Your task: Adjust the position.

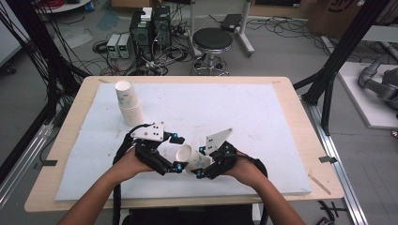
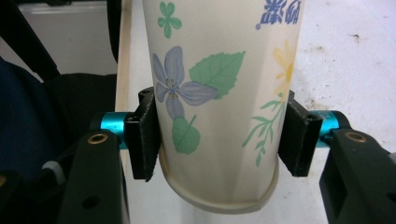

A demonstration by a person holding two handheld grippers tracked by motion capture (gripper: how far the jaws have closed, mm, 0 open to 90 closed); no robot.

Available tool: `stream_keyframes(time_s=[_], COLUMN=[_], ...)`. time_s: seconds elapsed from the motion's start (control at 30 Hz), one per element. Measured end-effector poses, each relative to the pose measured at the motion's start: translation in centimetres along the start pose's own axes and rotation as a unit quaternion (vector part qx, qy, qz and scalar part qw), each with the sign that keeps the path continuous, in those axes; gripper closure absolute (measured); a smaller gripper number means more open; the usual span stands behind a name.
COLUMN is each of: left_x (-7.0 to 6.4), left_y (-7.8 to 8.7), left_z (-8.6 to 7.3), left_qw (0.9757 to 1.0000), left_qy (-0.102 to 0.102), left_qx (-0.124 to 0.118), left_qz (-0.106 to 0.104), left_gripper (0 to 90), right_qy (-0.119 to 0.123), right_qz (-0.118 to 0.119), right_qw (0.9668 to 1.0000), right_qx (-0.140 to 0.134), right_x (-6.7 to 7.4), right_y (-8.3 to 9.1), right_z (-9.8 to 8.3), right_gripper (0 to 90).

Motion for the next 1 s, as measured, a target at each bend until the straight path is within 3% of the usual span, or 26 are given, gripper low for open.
stream_keyframes(time_s=[0.2, 0.47, 0.8, 1.0], left_x=[0.2, 0.2, 0.2, 0.1], left_y=[-0.3, -0.9, -1.6, -1.8], left_z=[-0.1, -0.5, -0.9, -1.2], left_qw=[0.9993, 0.9970, 0.9948, 0.9935], left_qy=[-0.005, -0.006, -0.002, 0.001], left_qx=[0.037, 0.075, 0.096, 0.105], left_qz=[-0.006, -0.016, -0.034, -0.044], left_gripper=[15.0, 16.0, 21.8, 28.7], right_qy=[0.019, 0.035, 0.054, 0.049], right_qz=[-0.008, -0.019, -0.029, -0.027], right_qw=[0.9993, 0.9958, 0.9905, 0.9893], right_qx=[0.033, 0.082, 0.123, 0.135], right_x=[0.1, 0.3, 0.6, 0.7], right_y=[0.1, 0.1, -0.5, -0.7], right_z=[0.6, 1.0, 1.2, 1.1], right_gripper=[40.7, 39.9, 39.2, 38.7])
Point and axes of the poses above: each handheld gripper's, and its own axes: y roughly backward along the jaws, z roughly out of its top, x roughly to its left, the point moved 4 cm from there along -y, roughly forward along the jaws, and after that the axes turned 9 degrees about -y, right-handed, at the moved point
